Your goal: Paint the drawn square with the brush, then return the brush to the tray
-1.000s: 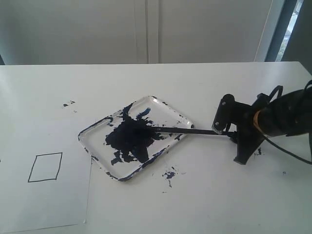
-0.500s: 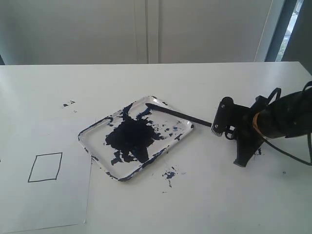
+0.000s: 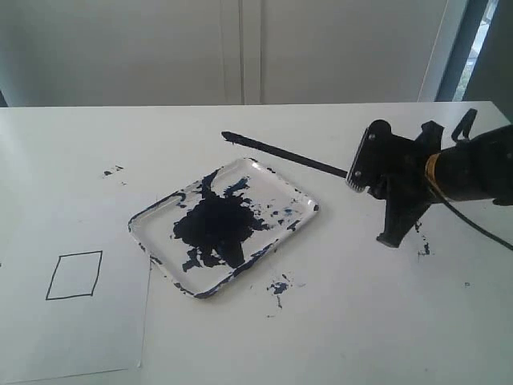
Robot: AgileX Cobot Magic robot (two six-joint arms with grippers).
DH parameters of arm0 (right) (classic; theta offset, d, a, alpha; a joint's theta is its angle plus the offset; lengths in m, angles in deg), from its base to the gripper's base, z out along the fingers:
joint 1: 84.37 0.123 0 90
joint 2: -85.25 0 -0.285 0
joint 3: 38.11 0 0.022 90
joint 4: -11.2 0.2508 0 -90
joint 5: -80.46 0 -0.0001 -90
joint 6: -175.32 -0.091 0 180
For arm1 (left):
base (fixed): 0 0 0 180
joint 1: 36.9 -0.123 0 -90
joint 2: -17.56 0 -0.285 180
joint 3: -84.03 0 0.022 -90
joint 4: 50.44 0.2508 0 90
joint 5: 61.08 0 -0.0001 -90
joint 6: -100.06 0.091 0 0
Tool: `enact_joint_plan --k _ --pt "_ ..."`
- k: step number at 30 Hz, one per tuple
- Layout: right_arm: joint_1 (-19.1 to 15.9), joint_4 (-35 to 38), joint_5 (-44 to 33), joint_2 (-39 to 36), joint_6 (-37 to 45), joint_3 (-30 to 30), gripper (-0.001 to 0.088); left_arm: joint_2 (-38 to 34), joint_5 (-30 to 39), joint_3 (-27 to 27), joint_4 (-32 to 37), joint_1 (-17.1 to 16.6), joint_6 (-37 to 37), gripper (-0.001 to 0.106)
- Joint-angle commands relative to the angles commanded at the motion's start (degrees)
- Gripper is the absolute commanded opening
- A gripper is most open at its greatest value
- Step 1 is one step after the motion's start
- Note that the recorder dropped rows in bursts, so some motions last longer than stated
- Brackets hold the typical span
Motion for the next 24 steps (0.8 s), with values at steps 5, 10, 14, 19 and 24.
enact_joint_plan --k 5,10,14,19,24 --pt "2.9 0.0 4.3 7.1 -8.8 -7.9 0.0000 0.0 0.5 0.0 0.0 0.0 0.0 0.000" --pt "3.3 0.0 15.4 9.1 -28.0 -12.2 0.0000 0.0 0.7 0.0 0.0 0.0 -0.1 0.000" --pt "3.3 0.0 22.7 9.0 -38.0 -12.6 0.0000 0.0 0.7 0.0 0.0 0.0 -0.2 0.000" --pt "3.3 0.0 25.6 9.0 -46.2 -12.6 0.0000 0.0 0.7 0.0 0.0 0.0 -0.2 0.000" --pt "3.3 0.0 32.4 8.7 -61.3 -12.6 0.0000 0.0 0.9 0.0 0.0 0.0 -0.3 0.000"
